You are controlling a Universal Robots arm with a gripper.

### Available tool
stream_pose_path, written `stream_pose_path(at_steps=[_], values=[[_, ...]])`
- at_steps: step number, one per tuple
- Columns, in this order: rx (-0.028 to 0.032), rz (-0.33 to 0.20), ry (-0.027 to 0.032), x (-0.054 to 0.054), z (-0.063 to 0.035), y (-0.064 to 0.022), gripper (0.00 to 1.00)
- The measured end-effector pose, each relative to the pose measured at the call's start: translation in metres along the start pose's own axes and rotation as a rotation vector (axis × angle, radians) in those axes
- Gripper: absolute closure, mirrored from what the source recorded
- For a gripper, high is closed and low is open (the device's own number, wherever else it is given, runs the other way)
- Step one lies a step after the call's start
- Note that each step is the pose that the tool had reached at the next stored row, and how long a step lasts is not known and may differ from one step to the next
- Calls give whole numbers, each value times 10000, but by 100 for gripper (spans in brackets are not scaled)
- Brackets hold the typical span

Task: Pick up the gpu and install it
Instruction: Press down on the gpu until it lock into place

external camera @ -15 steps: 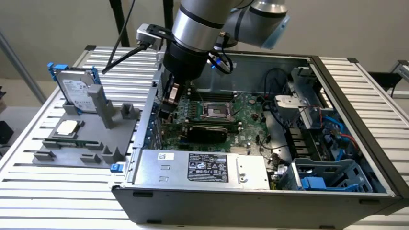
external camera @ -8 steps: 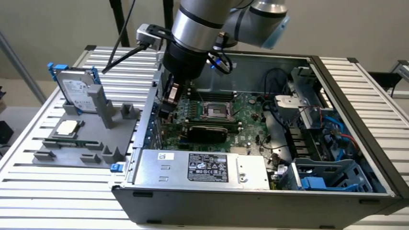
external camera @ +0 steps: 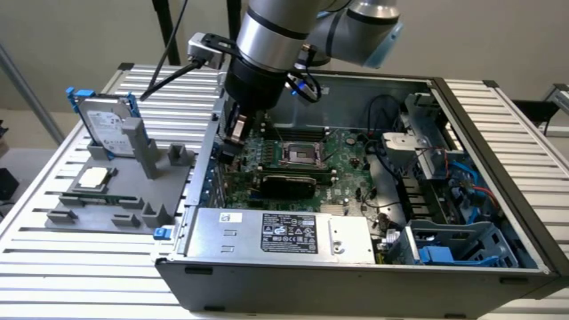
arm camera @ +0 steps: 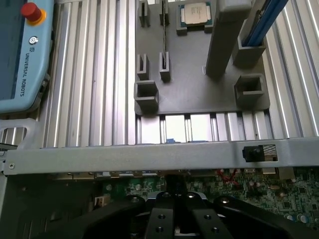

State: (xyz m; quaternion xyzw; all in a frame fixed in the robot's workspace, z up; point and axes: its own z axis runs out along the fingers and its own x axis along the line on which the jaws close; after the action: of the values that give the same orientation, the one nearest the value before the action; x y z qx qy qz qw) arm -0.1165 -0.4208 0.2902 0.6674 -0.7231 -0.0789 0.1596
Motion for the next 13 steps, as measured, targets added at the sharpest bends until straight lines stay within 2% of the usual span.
stream_pose_path(at_steps=[8, 13], values=[[-4, 46, -23, -3, 5, 3, 89], [0, 47, -22, 1, -83, -48, 89]])
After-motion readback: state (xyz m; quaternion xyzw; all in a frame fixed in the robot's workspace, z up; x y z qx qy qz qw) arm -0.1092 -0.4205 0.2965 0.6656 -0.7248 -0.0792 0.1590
